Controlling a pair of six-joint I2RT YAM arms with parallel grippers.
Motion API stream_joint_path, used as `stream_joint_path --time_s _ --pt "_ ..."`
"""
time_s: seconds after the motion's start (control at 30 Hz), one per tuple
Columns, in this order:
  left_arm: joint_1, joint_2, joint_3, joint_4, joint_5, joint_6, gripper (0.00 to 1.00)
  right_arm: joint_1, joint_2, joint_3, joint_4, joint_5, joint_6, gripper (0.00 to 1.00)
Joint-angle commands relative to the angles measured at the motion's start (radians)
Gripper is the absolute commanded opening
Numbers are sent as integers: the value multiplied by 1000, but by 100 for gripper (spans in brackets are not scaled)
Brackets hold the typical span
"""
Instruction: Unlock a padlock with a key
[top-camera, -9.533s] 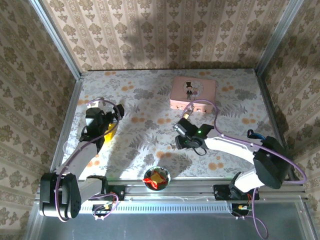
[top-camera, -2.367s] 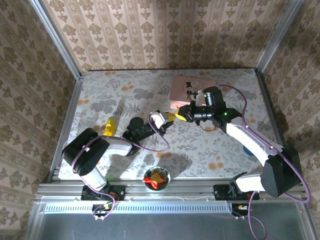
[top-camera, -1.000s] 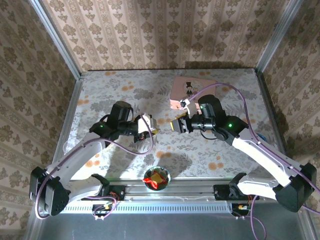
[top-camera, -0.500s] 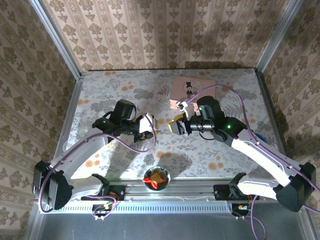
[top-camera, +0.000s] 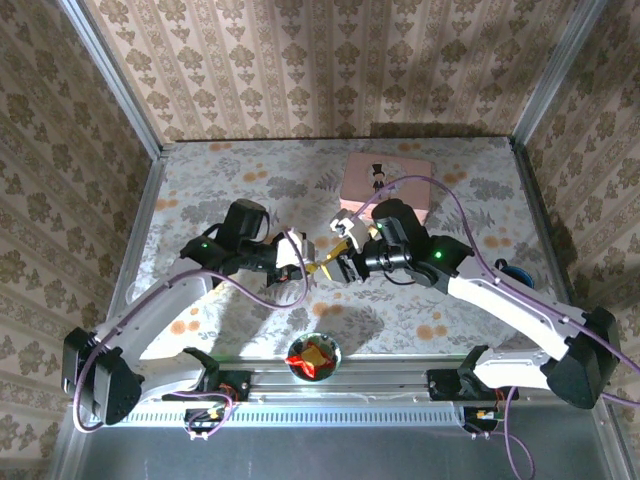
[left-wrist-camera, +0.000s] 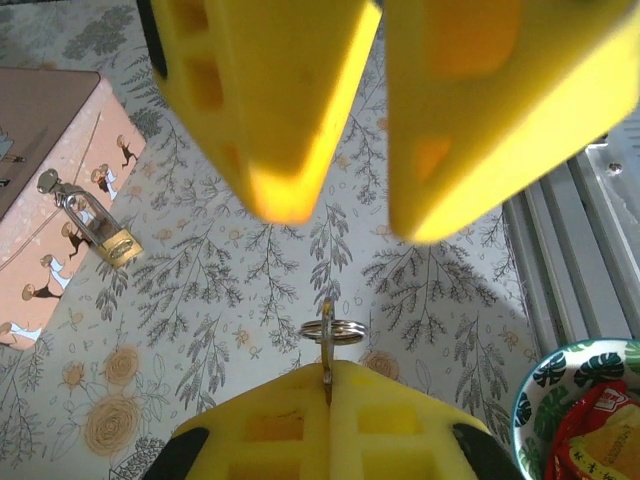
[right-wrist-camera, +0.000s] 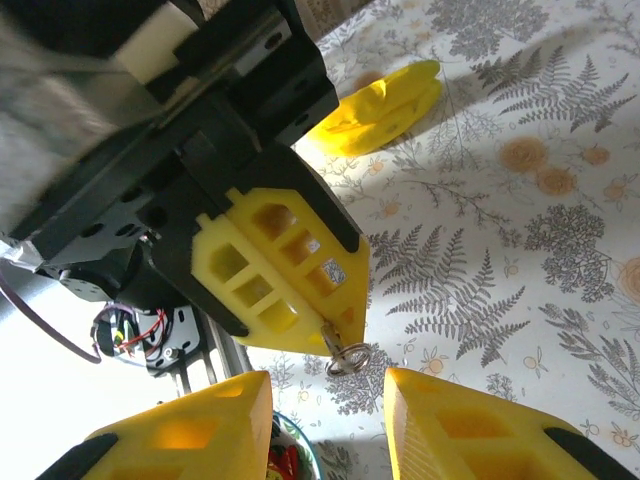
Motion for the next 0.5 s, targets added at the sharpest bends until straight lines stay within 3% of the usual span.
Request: stream_joint_path --time_s 0.0,0.47 --pt "-5 -24 6 -32 40 35 0 14 19 51 -17 15 -31 35" --pt "-5 -30 3 -42 38 46 0 25 94 111 -58 2 -62 34"
